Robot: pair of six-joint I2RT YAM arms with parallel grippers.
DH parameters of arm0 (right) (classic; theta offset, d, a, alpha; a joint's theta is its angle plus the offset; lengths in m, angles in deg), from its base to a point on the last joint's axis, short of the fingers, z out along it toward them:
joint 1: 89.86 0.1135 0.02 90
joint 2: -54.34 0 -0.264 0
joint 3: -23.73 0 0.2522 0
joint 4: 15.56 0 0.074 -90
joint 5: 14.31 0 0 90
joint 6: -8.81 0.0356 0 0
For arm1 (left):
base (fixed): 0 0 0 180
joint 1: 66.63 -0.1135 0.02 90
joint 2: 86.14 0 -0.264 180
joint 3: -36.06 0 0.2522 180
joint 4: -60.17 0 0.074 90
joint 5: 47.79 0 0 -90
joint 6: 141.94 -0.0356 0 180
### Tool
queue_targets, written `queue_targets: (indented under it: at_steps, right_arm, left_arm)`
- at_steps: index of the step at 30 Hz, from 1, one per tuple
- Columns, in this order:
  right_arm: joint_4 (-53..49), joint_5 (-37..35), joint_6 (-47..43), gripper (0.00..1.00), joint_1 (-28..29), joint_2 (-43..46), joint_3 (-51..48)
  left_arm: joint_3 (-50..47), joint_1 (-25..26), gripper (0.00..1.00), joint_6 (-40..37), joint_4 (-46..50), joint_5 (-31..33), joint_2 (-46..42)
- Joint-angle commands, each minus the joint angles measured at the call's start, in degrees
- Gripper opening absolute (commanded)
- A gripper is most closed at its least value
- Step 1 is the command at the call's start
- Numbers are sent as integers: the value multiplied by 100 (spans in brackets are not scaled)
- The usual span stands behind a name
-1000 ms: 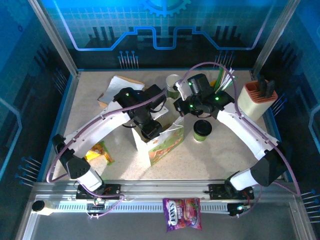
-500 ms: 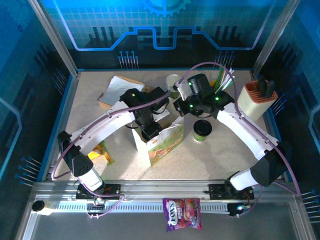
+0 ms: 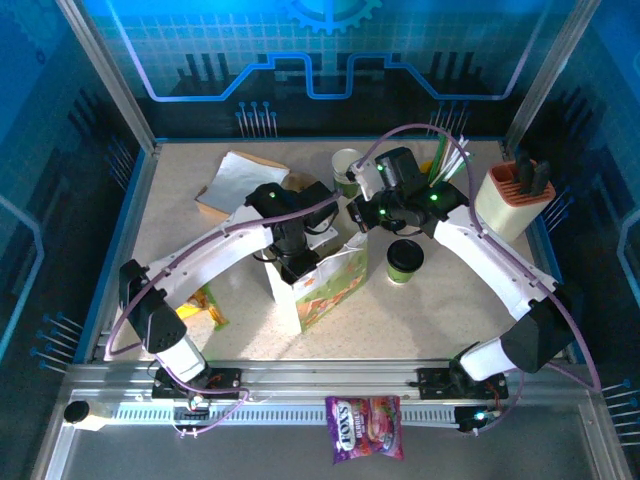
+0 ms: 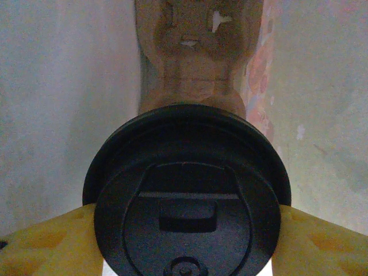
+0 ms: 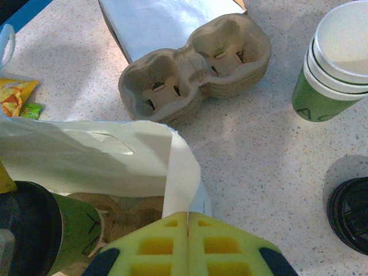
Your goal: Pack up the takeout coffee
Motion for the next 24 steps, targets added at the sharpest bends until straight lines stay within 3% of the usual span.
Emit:
queue_targets:
  at_steps: [1, 24]
  right_arm:
    - [-29, 39, 12, 6, -11, 23, -96]
    - [-15, 41, 30, 6, -8, 53, -134]
  left_arm:
    - [-135, -52, 57, -43, -40, 0, -175]
    - [-250, -50, 57, -55, -115, 3, -225]
